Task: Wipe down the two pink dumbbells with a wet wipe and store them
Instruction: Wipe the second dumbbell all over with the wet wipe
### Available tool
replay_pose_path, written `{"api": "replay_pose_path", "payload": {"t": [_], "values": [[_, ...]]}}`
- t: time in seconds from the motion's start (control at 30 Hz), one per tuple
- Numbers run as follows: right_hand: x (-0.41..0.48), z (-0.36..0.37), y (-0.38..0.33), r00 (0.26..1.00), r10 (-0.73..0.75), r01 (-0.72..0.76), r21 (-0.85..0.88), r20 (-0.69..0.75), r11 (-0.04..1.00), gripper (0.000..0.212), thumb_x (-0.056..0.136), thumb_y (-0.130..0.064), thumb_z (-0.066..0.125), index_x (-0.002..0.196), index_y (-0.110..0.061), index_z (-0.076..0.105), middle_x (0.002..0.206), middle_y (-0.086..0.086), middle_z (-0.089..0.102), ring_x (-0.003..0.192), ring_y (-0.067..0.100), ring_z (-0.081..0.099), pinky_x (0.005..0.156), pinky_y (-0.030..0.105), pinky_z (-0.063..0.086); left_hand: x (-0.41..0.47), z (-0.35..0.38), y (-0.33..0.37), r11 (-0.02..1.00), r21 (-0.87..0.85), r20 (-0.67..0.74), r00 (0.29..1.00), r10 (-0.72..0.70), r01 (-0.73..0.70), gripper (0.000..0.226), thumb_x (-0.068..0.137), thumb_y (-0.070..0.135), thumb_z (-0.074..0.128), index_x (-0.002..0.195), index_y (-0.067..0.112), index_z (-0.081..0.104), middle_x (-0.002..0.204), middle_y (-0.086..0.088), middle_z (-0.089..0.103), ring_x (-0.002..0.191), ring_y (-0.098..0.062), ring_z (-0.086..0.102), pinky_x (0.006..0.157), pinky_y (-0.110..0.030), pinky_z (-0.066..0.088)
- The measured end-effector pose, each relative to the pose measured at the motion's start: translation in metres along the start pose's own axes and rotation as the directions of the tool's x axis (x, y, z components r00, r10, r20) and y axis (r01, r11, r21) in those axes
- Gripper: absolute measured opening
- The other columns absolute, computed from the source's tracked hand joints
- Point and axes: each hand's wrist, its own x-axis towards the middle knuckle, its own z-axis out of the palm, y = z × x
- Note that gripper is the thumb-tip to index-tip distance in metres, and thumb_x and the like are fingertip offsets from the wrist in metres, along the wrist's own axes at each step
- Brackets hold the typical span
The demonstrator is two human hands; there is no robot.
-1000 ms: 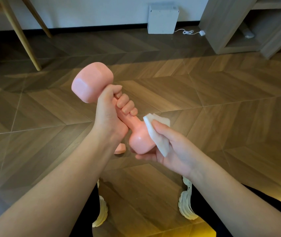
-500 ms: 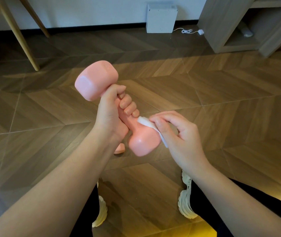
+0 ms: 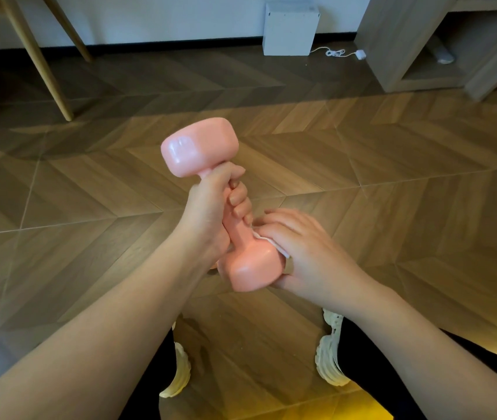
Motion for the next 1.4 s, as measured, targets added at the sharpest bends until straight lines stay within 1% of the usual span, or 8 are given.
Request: {"api": "replay_pose_path", "payload": {"t": [0.13,0.27,0.5,0.67,0.8,1.07,1.2,1.4], "values": [[-0.006,-0.001,-0.008,0.99,-0.01,0.026,0.115,-0.141,0.993,0.038,0.07,-0.016,0.084,0.102,-0.005,0.065,0.114,0.003,0.064,0.115,0.019,0.056,0.095,0.035,0.044,0.0,0.001,0.001,1.0,0.02,0.034,0.999,-0.014,0.013,0.034,0.091,0.015,0.051,0.062,0.02,0.035,0.046,0.005,0.028,0.038,-0.012,0.027,0.042,-0.022,0.032],[-0.009,0.0,-0.011,0.997,0.034,-0.02,0.187,-0.07,0.982,0.043,0.07,-0.015,0.081,0.109,-0.008,0.062,0.107,-0.004,0.059,0.101,0.013,0.054,0.084,0.024,0.041,-0.001,0.0,0.003,0.998,0.039,0.039,0.998,-0.041,0.039,0.035,0.091,0.015,0.05,0.061,0.021,0.033,0.045,0.006,0.027,0.038,-0.012,0.026,0.042,-0.022,0.031],[-0.005,-0.003,-0.009,0.983,0.0,-0.017,-0.087,-0.186,0.996,0.053,0.066,-0.035,0.087,0.112,-0.014,0.068,0.109,0.002,0.06,0.104,0.018,0.054,0.096,0.037,0.039,0.0,-0.004,0.009,0.999,-0.016,0.041,0.998,-0.042,0.043,0.035,0.092,0.015,0.05,0.061,0.021,0.034,0.046,0.006,0.028,0.038,-0.012,0.027,0.043,-0.022,0.033],[-0.006,-0.002,-0.011,0.995,-0.037,0.044,0.076,-0.094,0.996,0.063,0.069,-0.028,0.086,0.124,-0.015,0.057,0.116,-0.003,0.057,0.11,0.014,0.053,0.107,0.039,0.035,0.0,-0.005,0.009,0.998,-0.021,0.038,0.997,-0.065,0.066,0.037,0.091,0.016,0.05,0.058,0.022,0.035,0.046,0.006,0.027,0.037,-0.011,0.027,0.042,-0.022,0.032],[-0.006,-0.006,-0.008,0.984,-0.07,0.084,0.083,-0.164,0.993,0.054,0.072,-0.037,0.084,0.115,-0.01,0.065,0.115,0.005,0.058,0.109,0.02,0.054,0.095,0.042,0.044,-0.001,-0.004,0.01,0.995,-0.043,0.065,0.994,-0.087,0.09,0.039,0.091,0.017,0.05,0.055,0.022,0.037,0.047,0.007,0.027,0.038,-0.011,0.026,0.041,-0.022,0.032],[-0.011,-0.006,-0.012,0.995,0.006,0.022,0.27,-0.103,0.963,0.06,0.071,-0.031,0.088,0.12,-0.018,0.057,0.118,-0.01,0.058,0.109,0.0,0.055,0.09,0.017,0.042,-0.002,-0.006,0.012,0.99,-0.06,0.104,0.987,-0.122,0.129,0.039,0.09,0.017,0.05,0.054,0.023,0.038,0.046,0.007,0.027,0.038,-0.01,0.026,0.041,-0.022,0.032],[-0.006,-0.005,-0.011,0.999,0.038,-0.04,0.224,0.011,0.974,0.055,0.07,-0.036,0.086,0.116,-0.018,0.062,0.115,-0.012,0.061,0.109,-0.003,0.052,0.093,0.028,0.041,-0.003,-0.006,0.008,0.993,-0.007,0.111,0.987,-0.114,0.115,0.036,0.091,0.017,0.049,0.057,0.022,0.037,0.045,0.007,0.027,0.037,-0.011,0.026,0.042,-0.021,0.031],[-0.009,-0.003,-0.014,0.991,-0.004,0.014,0.076,-0.131,0.997,0.05,0.069,-0.04,0.083,0.107,-0.011,0.068,0.108,-0.002,0.067,0.11,0.014,0.059,0.108,0.035,0.035,-0.004,-0.002,0.01,0.996,0.018,0.158,0.984,-0.087,0.085,0.035,0.092,0.016,0.048,0.06,0.021,0.037,0.045,0.007,0.028,0.036,-0.01,0.026,0.04,-0.021,0.031]]}}
